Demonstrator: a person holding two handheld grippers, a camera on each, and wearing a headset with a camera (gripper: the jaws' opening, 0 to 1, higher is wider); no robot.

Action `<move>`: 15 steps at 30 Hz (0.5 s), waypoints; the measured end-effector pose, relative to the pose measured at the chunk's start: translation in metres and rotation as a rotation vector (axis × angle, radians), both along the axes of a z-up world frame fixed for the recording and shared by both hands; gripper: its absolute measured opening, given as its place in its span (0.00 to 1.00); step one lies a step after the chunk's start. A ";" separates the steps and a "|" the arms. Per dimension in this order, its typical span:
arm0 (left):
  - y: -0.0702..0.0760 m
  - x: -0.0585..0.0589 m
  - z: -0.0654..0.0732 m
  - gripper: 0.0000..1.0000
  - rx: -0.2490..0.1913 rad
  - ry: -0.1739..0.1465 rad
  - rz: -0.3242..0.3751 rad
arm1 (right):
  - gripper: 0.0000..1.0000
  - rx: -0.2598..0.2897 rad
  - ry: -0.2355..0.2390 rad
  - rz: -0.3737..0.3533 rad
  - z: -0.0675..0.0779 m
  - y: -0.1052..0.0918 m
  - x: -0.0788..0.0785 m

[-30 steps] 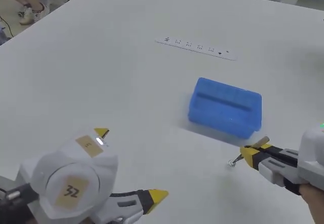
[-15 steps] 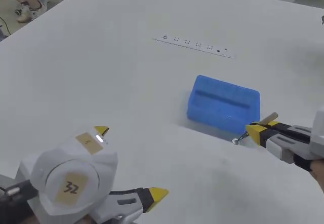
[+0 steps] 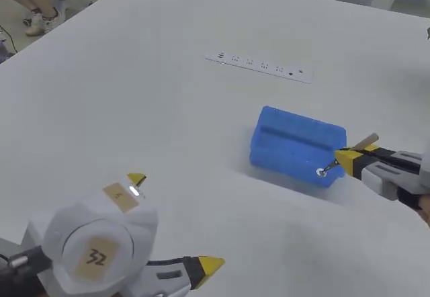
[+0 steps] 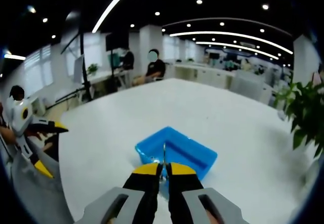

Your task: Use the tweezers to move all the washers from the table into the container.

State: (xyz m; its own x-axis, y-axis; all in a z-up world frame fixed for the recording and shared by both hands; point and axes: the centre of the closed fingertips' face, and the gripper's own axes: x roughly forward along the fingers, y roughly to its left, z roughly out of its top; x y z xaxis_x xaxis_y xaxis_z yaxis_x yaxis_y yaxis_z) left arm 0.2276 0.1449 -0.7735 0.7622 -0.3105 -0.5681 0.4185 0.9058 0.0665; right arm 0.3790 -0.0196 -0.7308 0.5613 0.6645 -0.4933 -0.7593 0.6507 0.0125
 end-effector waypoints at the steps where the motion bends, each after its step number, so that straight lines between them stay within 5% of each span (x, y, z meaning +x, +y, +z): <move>1: 0.000 0.000 0.000 0.94 -0.001 0.000 0.000 | 0.02 0.000 -0.004 -0.001 0.001 0.000 0.002; 8: 0.001 0.001 0.001 0.93 0.004 0.001 -0.002 | 0.02 -0.002 -0.023 -0.008 0.004 0.006 0.016; 15: 0.000 0.001 0.001 0.95 0.000 0.004 -0.012 | 0.02 -0.060 -0.020 -0.019 -0.014 0.004 0.033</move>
State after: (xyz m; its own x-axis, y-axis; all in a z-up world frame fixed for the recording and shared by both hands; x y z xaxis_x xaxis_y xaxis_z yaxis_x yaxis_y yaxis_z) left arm 0.2287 0.1448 -0.7727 0.7560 -0.3201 -0.5709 0.4299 0.9006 0.0644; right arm 0.4117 -0.0158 -0.7447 0.5842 0.6231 -0.5201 -0.7462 0.6644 -0.0421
